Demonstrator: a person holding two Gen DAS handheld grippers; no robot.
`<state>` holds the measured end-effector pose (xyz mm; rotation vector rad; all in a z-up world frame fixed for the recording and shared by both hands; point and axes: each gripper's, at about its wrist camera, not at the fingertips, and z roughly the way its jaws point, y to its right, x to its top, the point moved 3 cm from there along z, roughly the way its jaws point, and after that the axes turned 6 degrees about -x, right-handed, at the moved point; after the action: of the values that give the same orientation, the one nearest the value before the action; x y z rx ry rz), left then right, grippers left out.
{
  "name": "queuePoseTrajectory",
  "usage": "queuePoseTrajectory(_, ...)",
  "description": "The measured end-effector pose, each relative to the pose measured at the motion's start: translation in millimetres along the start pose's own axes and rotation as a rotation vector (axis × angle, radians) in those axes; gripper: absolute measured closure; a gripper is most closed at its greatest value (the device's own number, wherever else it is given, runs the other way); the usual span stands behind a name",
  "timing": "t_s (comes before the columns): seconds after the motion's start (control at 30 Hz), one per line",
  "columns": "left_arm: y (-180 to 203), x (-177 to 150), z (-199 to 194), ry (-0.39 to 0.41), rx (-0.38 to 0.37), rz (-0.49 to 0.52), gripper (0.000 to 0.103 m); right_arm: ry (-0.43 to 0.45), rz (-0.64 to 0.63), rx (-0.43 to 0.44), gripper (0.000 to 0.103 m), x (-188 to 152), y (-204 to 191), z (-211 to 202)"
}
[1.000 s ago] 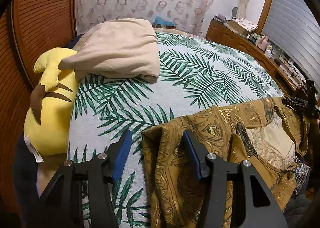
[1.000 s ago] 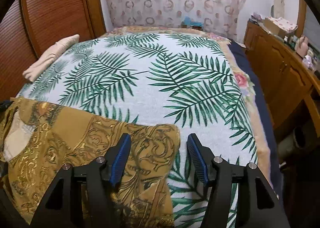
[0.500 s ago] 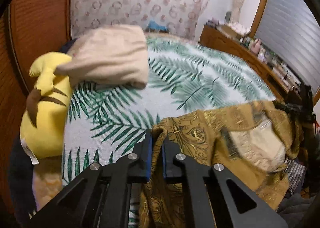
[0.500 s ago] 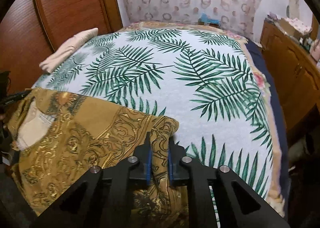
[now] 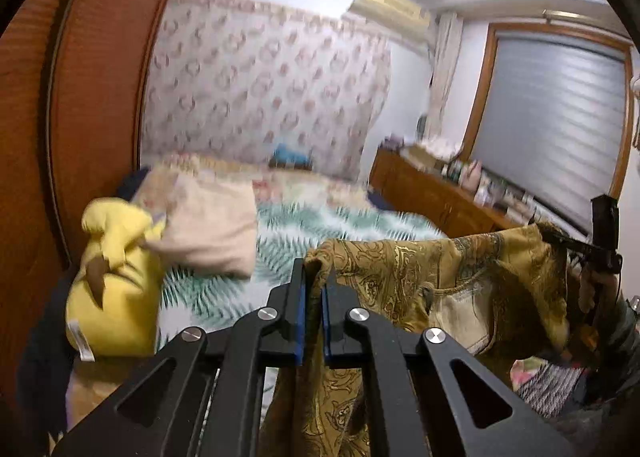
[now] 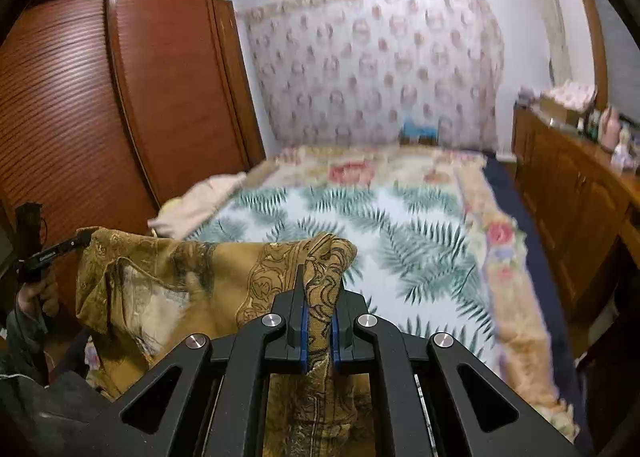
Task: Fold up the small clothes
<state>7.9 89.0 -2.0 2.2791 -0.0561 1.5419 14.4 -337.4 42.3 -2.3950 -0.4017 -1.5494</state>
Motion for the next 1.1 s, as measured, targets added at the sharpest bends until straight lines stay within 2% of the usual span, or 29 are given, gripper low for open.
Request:
queuePoseTrajectory(0.2,28,40,-44,0.152,0.011,0.061,0.096,0.132,0.007,0.005,0.096,23,-2,-60)
queuePoseTrajectory(0.37,34,65,-61,0.226,0.028,0.097,0.096,0.216,-0.022,-0.015,0.096,33,-7,-100)
queuePoseTrajectory(0.67,44,92,-73,0.289,0.031,0.147,0.096,0.299,-0.077,-0.045,0.096,33,-32,-138)
queuePoseTrajectory(0.77,44,111,-73,0.31,0.035,0.168,0.096,0.318,-0.099,-0.054,0.096,32,-37,-130)
queuePoseTrajectory(0.87,39,138,-53,0.302,0.052,0.192,0.096,0.337,-0.124,-0.073,0.096,46,-36,-118)
queuePoseTrajectory(0.97,27,164,-13,0.249,0.096,0.211,0.096,0.307,-0.146,-0.113,0.096,68,-31,-83)
queuePoseTrajectory(1.03,15,176,23,0.208,0.136,0.231,0.096,0.261,-0.16,-0.124,0.096,85,-25,-47)
queuePoseTrajectory(1.1,0,180,65,0.151,0.161,0.231,0.096,0.21,-0.198,-0.171,0.096,100,-21,-4)
